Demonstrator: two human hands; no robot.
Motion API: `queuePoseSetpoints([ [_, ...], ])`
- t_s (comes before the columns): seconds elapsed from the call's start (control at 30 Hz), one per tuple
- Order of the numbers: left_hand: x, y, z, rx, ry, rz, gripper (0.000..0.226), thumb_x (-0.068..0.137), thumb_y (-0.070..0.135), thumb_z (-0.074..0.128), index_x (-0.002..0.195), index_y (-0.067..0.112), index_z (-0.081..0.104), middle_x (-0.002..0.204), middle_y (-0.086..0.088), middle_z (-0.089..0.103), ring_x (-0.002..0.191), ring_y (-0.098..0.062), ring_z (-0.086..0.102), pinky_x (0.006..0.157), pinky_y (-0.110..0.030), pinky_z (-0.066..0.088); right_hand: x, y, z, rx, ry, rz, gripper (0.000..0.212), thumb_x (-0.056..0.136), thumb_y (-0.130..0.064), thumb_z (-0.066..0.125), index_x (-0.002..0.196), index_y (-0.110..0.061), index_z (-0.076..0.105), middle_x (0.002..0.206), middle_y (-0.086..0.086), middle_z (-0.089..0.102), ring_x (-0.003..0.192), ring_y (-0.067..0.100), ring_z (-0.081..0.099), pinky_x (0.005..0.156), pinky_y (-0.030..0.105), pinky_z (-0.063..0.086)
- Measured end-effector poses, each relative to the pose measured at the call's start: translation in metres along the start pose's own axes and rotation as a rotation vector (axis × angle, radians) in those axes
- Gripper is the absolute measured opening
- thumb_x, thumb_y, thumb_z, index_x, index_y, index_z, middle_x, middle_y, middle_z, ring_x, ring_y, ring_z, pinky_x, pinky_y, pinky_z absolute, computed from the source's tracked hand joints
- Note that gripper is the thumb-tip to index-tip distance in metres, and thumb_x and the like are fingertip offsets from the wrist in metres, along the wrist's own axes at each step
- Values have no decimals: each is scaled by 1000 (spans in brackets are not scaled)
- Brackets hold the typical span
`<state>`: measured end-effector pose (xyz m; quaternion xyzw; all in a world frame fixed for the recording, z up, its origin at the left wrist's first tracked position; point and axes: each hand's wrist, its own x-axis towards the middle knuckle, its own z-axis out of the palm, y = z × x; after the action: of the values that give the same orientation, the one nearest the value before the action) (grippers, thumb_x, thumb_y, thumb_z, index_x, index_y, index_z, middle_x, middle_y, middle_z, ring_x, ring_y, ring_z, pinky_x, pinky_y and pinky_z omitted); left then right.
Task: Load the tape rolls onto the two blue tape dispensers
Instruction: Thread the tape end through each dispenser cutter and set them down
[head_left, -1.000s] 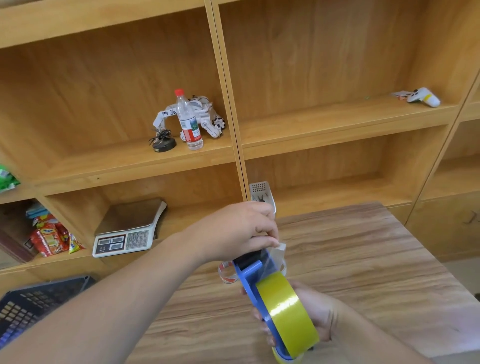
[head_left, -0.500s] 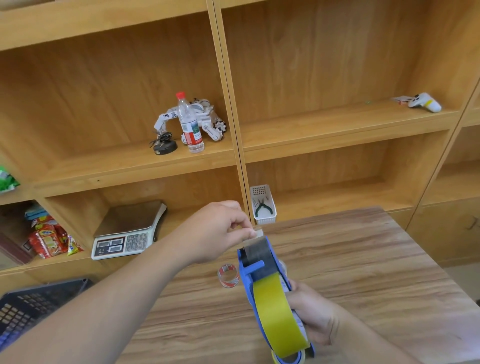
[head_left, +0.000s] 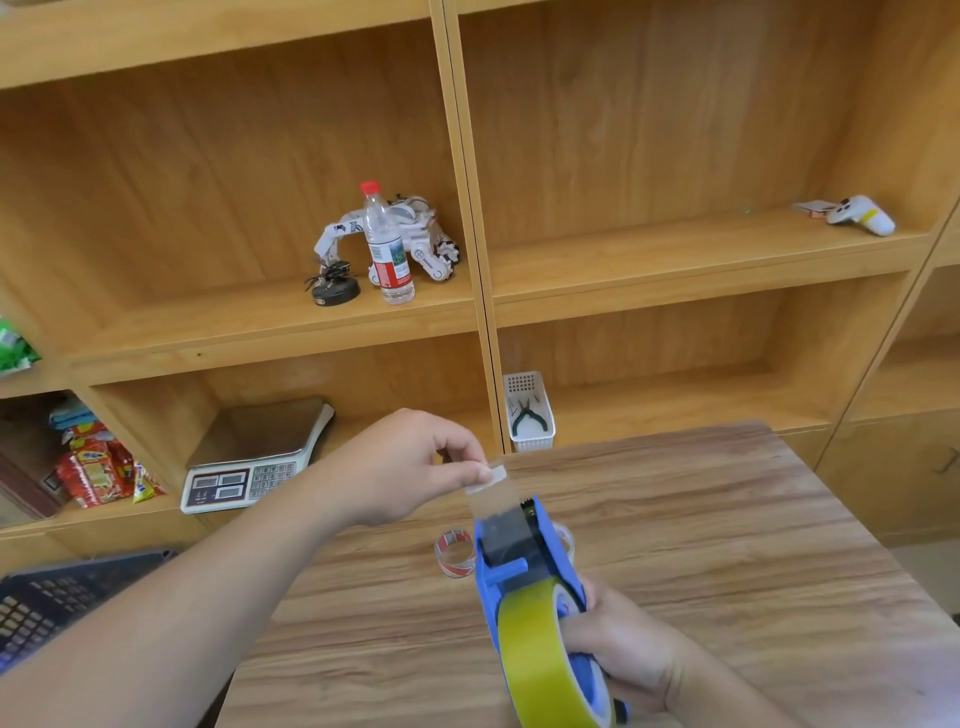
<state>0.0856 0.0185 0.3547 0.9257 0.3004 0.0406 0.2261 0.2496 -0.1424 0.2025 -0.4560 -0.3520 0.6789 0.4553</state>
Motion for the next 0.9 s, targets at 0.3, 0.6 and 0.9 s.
queuePoseSetpoints([
  [0.3, 0, -12, 21, -141, -75, -34, 15, 95, 38, 67, 85, 31, 75, 83, 18, 72, 71, 4, 59, 69, -18, 47, -2, -18, 10, -98, -80, -75, 32, 92, 15, 60, 100, -14, 71, 83, -2, 63, 82, 15, 59, 81, 29, 44],
  [0.6, 3, -38, 39, -717, -421, -247, 17, 92, 16, 65, 79, 16, 76, 72, 2, 64, 68, -16, 48, 61, -19, 41, 8, -8, 16, -136, -66, -71, 33, 87, 16, 66, 99, -14, 73, 80, -2, 67, 75, 11, 61, 73, 24, 48],
  [0.9, 3, -86, 69, -850, -696, -430, 13, 93, 17, 62, 89, 24, 72, 80, 6, 66, 64, -7, 55, 54, -16, 43, 37, 22, 28, -286, -67, 21, 34, 81, 10, 68, 112, -5, 69, 90, 4, 67, 87, 17, 61, 84, 33, 46],
])
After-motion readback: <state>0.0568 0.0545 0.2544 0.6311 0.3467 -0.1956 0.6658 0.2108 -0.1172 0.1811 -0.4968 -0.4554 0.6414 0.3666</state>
